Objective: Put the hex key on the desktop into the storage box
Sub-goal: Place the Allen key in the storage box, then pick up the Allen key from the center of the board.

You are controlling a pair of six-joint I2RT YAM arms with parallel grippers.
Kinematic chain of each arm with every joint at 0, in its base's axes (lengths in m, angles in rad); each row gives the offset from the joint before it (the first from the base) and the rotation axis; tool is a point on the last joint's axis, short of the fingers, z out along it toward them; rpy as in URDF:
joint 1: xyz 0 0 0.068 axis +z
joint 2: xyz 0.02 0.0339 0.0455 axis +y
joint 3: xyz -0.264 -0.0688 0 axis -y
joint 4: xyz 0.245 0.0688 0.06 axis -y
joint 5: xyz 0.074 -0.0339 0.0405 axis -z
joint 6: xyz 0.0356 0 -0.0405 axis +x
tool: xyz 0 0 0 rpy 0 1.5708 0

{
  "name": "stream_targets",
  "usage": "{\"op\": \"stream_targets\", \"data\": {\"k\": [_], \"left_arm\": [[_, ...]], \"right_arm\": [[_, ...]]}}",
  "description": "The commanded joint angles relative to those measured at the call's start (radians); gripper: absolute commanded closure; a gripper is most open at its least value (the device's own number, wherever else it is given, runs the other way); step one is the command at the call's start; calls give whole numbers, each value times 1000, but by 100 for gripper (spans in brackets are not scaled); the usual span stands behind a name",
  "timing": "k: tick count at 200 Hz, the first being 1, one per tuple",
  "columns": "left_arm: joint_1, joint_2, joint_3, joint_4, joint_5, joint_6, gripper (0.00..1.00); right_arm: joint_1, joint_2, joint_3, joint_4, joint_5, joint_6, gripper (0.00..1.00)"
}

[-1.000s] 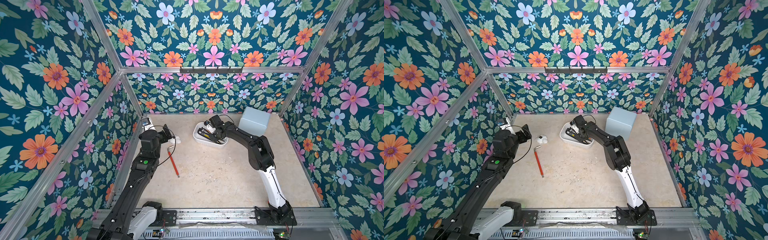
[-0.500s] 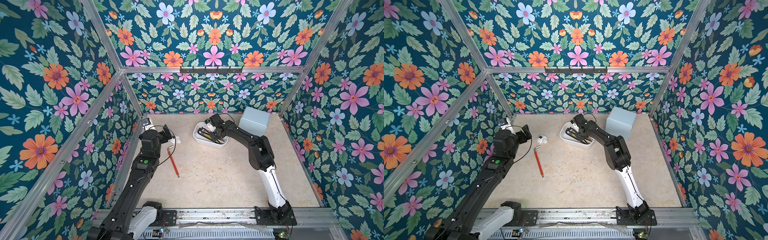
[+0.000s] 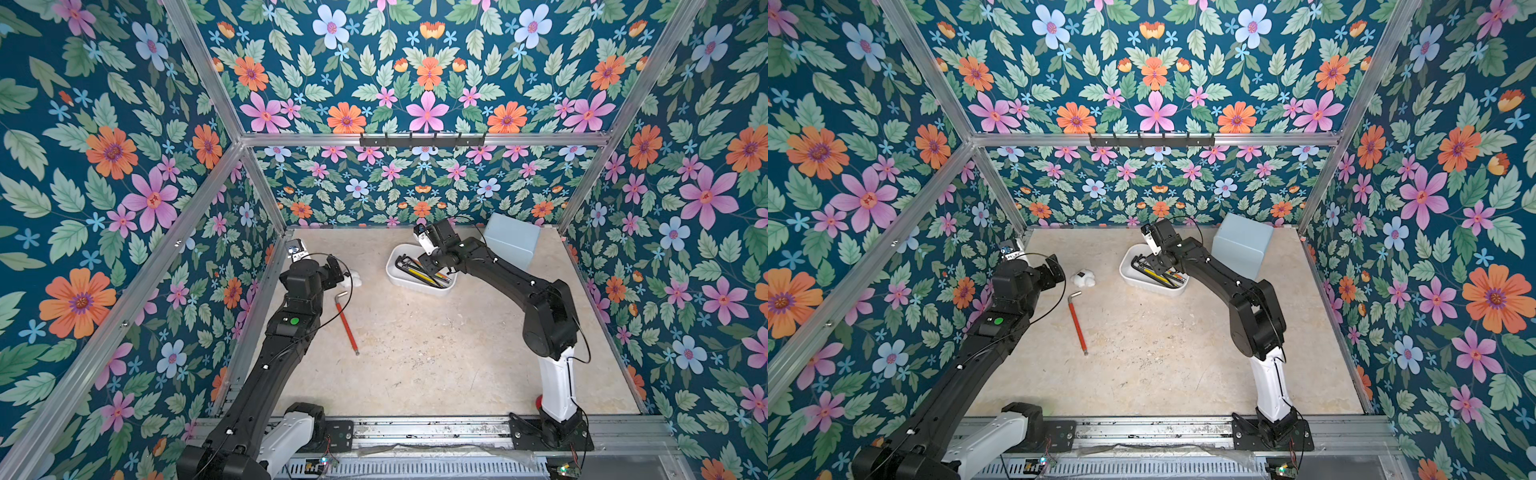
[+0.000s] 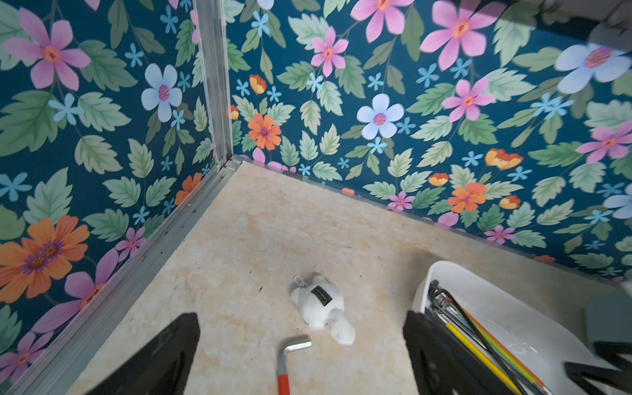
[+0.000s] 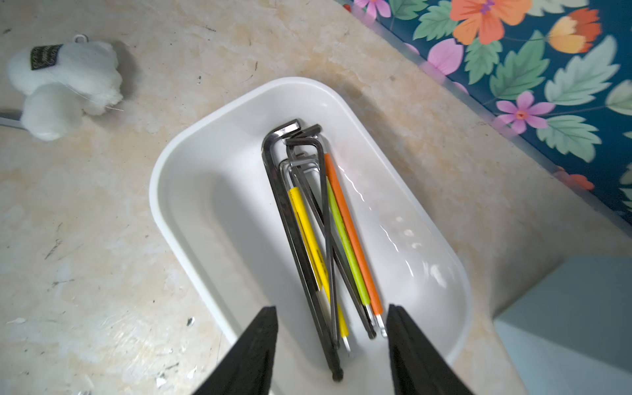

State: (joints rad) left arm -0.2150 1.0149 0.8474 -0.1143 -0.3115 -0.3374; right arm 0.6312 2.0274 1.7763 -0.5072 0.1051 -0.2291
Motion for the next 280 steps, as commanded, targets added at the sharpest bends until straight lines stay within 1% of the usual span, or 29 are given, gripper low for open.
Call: {"op": "stream_targets", "data": {"k": [1,25,53,85,113,138,157,187,216,220,244,263,280], "left_arm": [[16,36,4,-120,-59,-79,0],[48,83,-24,-165,20,-144,1],[75,185,-30,-226,120,-189,1],[75,274,-48,-225,210,-222,8],[74,326,-47,-232,274,-240,10],[74,388,-30,-269,310,-247,13],[72,429,-23,-282,342,-256,14],[56,476,-13,-283,359,-264,14],[44,515,5,-313,333,-268,13],[43,519,8,-316,333,-268,13],[37,550,16,-336,324,-271,13],[30,577,26,-350,320,-273,16],[24,598,34,-358,319,-279,21]], "right_arm": [[-3,-89,-74,101,6,50,39],[-4,-160,-123,97,-14,72,38],[-4,-221,-193,104,-45,102,36],[-5,-276,-297,141,-76,140,36],[-4,-303,-369,164,-96,154,36],[-4,-314,-411,176,-90,157,36],[-7,-323,-432,182,-91,162,36],[-14,-344,-458,182,-100,166,36],[-18,-363,-491,187,-105,172,36],[-20,-396,-495,187,-106,174,36],[-22,-426,-518,183,-109,183,36],[-25,-453,-537,182,-112,188,35],[-29,-479,-553,182,-111,189,35]]}}
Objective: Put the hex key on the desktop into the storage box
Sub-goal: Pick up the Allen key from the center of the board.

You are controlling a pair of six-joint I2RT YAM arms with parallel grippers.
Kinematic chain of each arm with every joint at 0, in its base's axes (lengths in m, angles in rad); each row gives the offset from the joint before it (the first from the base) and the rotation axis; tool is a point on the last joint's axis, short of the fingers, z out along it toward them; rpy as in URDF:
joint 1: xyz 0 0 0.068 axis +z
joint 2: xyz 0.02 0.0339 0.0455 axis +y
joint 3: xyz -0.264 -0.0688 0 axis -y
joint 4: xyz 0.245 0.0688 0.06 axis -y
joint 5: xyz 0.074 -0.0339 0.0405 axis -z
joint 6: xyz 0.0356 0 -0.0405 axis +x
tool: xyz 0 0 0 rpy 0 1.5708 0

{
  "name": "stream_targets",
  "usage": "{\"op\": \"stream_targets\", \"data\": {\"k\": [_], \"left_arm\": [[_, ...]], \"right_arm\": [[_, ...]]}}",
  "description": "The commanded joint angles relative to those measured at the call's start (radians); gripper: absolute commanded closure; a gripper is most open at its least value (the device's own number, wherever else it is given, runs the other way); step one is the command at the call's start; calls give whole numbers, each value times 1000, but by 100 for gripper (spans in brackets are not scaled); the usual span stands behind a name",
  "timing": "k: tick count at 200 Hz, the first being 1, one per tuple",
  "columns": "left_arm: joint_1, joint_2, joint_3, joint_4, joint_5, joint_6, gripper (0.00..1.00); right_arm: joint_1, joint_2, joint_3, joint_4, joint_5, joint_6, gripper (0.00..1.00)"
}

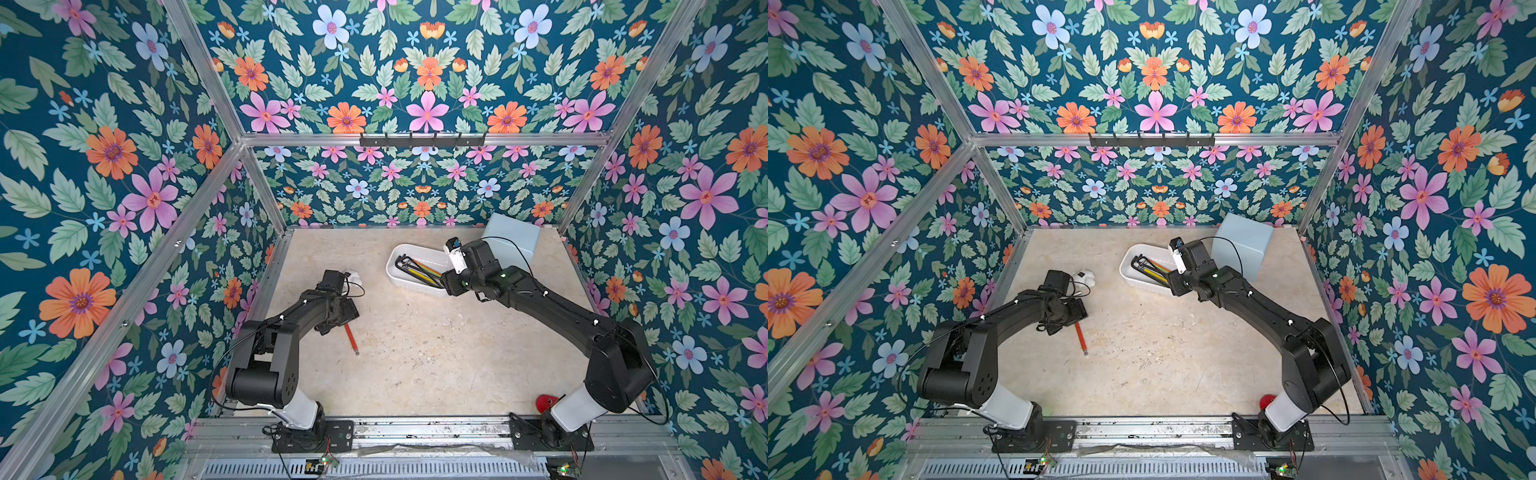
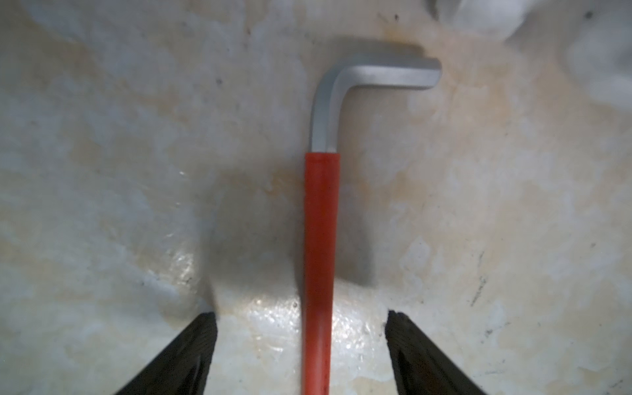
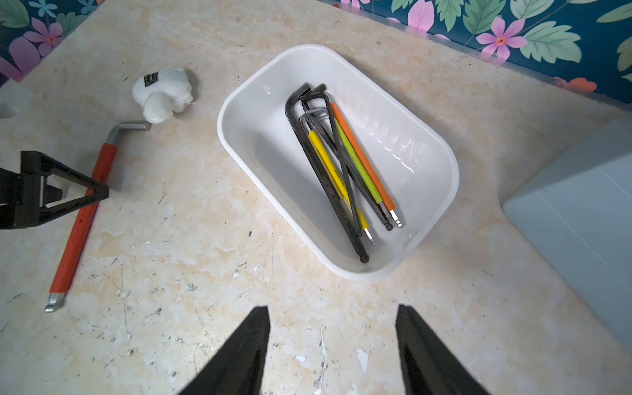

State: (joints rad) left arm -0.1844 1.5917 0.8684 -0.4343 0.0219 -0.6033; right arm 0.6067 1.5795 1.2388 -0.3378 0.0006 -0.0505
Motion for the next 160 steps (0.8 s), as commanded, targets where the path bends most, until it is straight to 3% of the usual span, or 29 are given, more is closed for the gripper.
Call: {"op": "stream_targets", "data": {"k": [1,18,79,107,132,160], "left_arm": [[-7,22,13,-38,-14,-13,22],[-18,37,23,-44,-18,-20,24],[-40,65,55,-103,-54,-20,47],[-40,81,63,-130,-63,-12,71],[-45,98,73,-154,-75,-5,100],[-53,81,83,-189,-125,-1,100]], "right_arm": [[-5,-32,-17,13,-7,11,35],[-11,-55,-30,12,-7,9,35],[-25,-98,-48,5,-28,15,35],[-25,-117,-60,1,-29,17,34],[-26,-137,-72,2,-31,18,34],[-28,-153,-79,2,-30,18,34]]}}
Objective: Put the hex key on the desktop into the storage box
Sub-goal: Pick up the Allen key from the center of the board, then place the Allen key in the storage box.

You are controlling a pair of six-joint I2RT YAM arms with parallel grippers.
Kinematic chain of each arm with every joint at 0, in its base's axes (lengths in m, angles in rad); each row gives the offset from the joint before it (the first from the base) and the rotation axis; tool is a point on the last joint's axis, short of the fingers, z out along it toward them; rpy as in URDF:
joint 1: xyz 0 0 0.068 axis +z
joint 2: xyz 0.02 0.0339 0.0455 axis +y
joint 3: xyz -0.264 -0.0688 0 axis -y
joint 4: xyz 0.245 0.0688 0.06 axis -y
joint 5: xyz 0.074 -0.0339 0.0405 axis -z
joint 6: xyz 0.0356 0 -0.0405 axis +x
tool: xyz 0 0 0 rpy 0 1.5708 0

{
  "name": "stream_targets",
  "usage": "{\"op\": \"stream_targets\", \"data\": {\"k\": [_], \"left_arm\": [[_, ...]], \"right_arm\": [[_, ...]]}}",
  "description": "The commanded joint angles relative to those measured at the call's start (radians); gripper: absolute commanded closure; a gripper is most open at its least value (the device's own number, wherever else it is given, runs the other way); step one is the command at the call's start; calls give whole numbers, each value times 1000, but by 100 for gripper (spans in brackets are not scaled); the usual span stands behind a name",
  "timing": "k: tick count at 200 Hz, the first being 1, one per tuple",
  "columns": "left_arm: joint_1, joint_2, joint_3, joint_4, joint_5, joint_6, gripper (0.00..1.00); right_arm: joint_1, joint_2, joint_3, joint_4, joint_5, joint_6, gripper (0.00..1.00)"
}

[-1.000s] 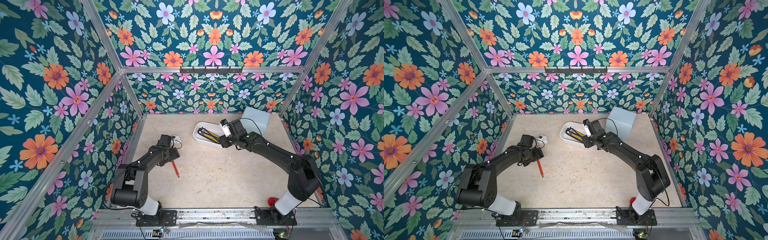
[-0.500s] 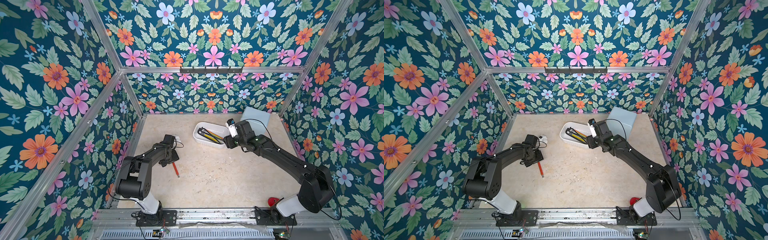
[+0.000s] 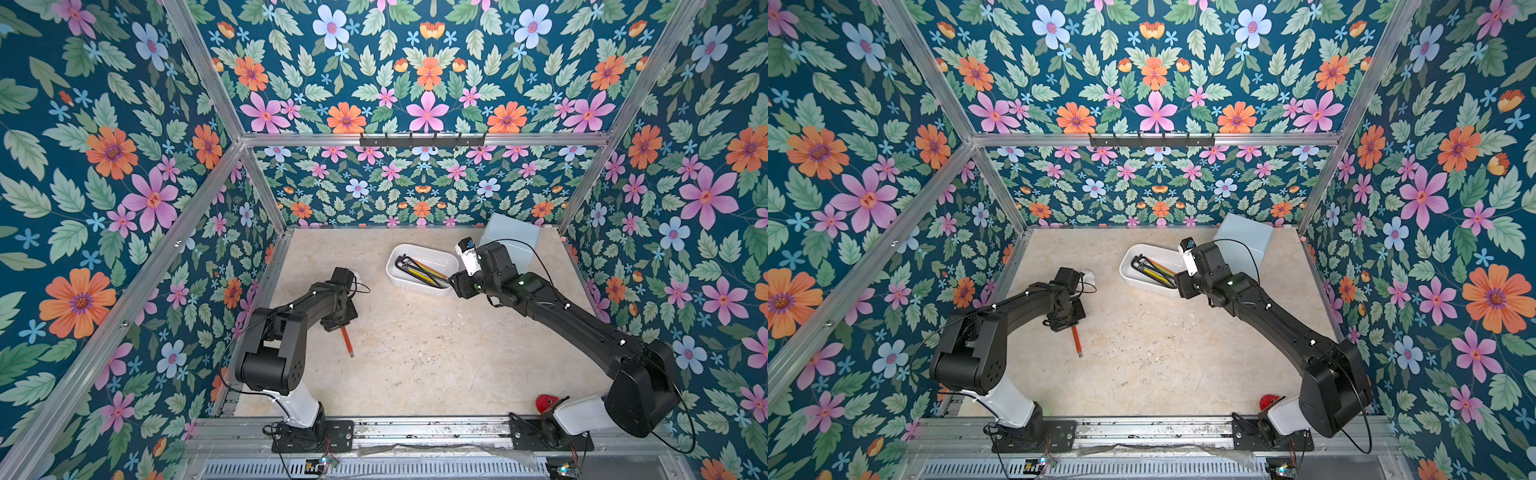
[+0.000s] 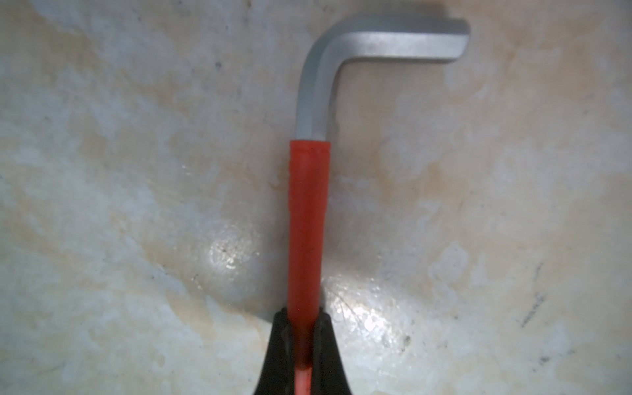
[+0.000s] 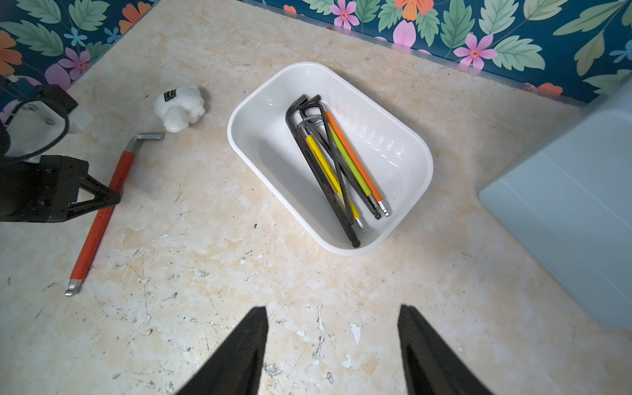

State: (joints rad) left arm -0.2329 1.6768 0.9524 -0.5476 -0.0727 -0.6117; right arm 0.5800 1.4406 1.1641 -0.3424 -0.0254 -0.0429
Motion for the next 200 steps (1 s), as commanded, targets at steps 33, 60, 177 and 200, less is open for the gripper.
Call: {"op": "stream_targets", "data": {"k": [33,60,177,200], "left_arm": [[-5,-116,44,-125,-86,13,100],[-5,-245,128,-152,-81,39,100],[-54,187,964,-287,147,411,100],[-58,347,1161,-389,142,169,100]], "right_arm": [[-1,-35,-7,13,-5,9,34],[-3,-56,-12,24,-11,3,34],[-59,-216,-88,123,-11,23,33],[-69,-228,-109,123,-2,30,33]]}}
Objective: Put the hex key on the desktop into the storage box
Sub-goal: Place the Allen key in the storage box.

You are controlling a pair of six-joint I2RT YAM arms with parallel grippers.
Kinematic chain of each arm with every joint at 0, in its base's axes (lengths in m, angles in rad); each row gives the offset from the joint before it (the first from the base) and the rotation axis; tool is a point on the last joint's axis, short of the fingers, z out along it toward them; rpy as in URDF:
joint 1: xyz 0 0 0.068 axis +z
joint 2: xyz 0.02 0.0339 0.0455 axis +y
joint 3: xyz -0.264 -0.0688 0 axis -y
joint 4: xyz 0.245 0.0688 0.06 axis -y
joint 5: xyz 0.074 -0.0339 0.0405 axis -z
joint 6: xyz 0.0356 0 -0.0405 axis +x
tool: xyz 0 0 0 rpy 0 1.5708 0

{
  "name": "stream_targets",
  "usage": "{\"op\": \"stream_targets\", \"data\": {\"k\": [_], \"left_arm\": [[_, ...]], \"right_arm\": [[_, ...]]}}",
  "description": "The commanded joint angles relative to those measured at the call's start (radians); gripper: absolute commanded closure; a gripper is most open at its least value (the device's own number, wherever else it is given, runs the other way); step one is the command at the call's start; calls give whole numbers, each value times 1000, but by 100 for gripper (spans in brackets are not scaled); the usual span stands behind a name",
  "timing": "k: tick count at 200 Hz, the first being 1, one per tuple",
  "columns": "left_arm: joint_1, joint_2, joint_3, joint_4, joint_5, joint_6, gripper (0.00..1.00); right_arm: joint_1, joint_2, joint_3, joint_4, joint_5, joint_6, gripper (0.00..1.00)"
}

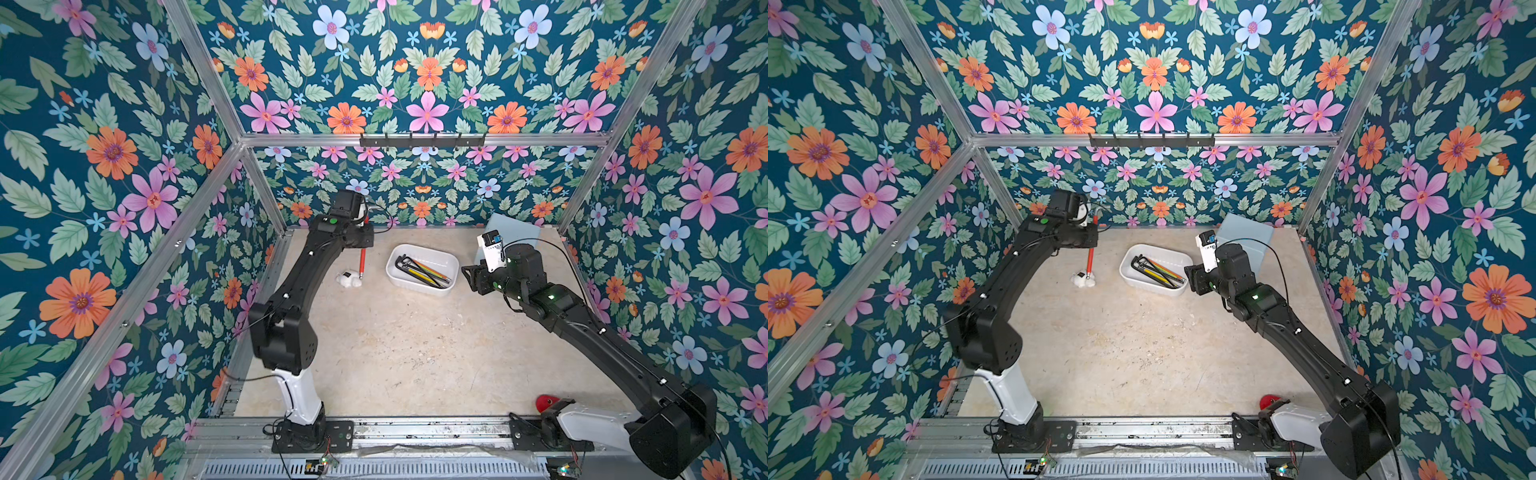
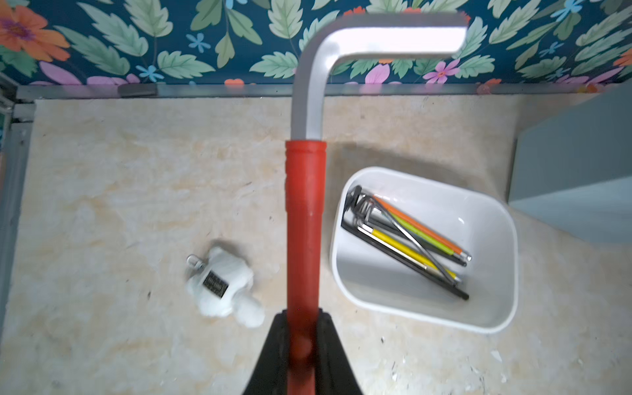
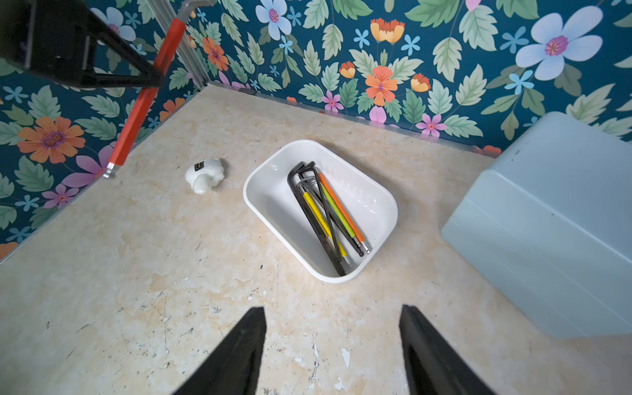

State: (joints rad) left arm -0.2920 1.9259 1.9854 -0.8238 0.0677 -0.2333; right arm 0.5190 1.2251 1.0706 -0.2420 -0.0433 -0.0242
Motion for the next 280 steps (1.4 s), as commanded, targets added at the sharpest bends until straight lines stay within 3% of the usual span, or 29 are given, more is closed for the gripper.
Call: {"op": "stream_targets", "data": {"k": [1,12,25,56,102,132,177,234,280], "left_arm": [[0,100,129,-111,4,-219,100],[-16,103,87,-34,35,-333,100],[-50,61,-50,174,45,-475,100],[-134,-5,-329,577,-42,-856,100],[-257,151,-86,481,-225,-1090,100],[-290,173,-171,615,-261,-1277,100],[-350,233,-114,601,-392,-1380,100],[-360,319,-101,602,-352,-1493,100],[-361,359,-108,604,-350,-1509,100]], "right_arm": [[-9,-13,-16,23,17,12,33],[-12,-17,-25,25,21,18,33],[-17,-19,-33,27,17,23,32],[-18,-20,-41,20,10,24,32],[-23,-44,-67,14,4,21,32],[-24,-66,-87,18,-2,24,32],[-27,-74,-97,20,-9,26,32],[-29,-71,-108,21,-22,33,32],[-28,-74,-116,20,-21,33,32]]}}
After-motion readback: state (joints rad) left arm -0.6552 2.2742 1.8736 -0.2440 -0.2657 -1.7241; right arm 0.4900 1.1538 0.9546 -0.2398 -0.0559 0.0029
